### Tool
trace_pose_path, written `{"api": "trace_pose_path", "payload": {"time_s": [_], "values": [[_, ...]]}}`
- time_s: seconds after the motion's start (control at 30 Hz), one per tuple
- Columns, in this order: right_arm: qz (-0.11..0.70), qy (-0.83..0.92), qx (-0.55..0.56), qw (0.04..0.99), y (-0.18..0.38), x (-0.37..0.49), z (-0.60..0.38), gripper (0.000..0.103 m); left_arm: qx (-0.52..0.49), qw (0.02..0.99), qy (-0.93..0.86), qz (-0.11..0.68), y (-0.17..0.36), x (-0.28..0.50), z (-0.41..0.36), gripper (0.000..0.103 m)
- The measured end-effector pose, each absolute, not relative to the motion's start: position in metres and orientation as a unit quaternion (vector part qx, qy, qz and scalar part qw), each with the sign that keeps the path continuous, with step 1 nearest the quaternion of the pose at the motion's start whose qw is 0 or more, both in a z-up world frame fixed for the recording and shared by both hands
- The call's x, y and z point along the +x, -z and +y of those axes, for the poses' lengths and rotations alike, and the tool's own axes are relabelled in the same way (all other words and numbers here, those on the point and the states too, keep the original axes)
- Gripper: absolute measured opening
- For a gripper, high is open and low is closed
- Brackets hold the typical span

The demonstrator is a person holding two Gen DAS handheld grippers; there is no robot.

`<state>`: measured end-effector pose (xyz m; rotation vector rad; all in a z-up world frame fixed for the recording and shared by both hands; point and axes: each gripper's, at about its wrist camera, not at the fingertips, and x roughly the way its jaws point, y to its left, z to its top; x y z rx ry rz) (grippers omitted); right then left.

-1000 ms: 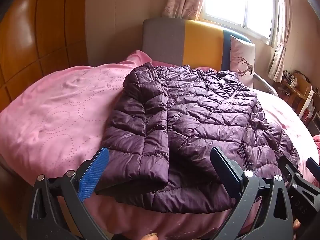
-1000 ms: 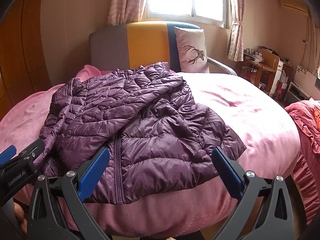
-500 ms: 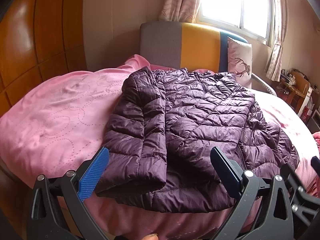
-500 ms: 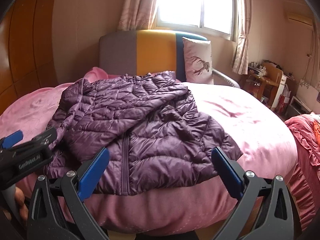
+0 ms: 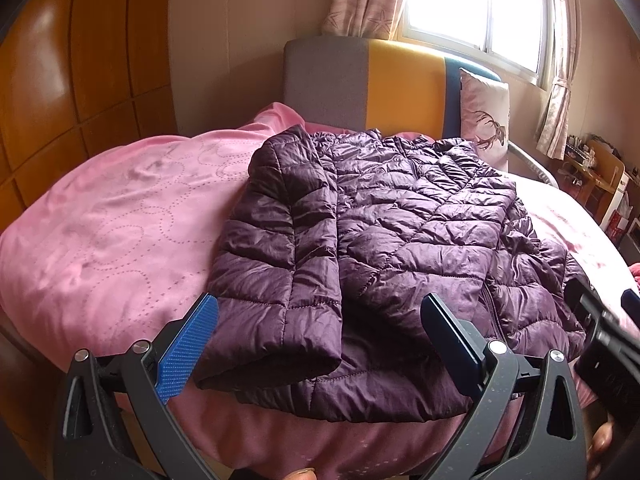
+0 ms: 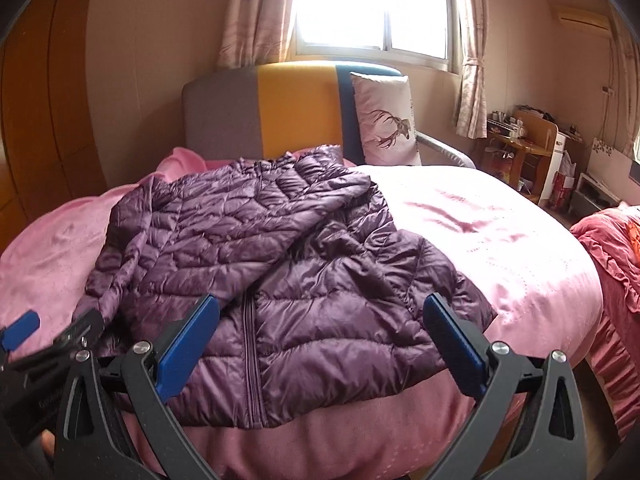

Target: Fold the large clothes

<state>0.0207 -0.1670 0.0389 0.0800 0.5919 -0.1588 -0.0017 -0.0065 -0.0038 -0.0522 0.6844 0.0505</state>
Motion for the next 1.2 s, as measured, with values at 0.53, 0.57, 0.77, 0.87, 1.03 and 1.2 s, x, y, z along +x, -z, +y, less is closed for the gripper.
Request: {"api": "trace_pose_path", "payload": {"time_s": [0.53,0.57,0.77,0.87,1.03,1.2], "values": [[0.291,0.072,0.044,0.953,-0.0346,0.0176,-0.1690,0.101,-0.025,0.939,-0.022,0.344,0.0084,0.0009,-0.0067,0.100],[0.291,0.071,0.044,0.953,-0.0344,0.0172,-0.1686,0.101,-0.024,0.939,-0.023,0.343,0.0083,0.0005,-0.0069,0.100],[0.290,0.069,0.043,0.954,-0.0353,0.0164,-0.1679,0.101,-0.025,0.939,-0.024,0.343,0.0083,0.0008,-0.0065,0.100],[0.291,0.067,0.042,0.953,-0.0349,0.0161,-0.1674,0.101,-0.026,0.939,-0.024,0.343,0.0085,0.0008,-0.0064,0.100],[0.291,0.067,0.042,0.954,-0.0350,0.0161,-0.1674,0.101,-0.025,0.939,-0.023,0.342,0.0084,0.0000,-0.0062,0.100],[0.293,0.065,0.042,0.953,-0.0342,0.0166,-0.1672,0.101,-0.026,0.939,-0.023,0.343,0.0087,0.0002,-0.0063,0.100]]}}
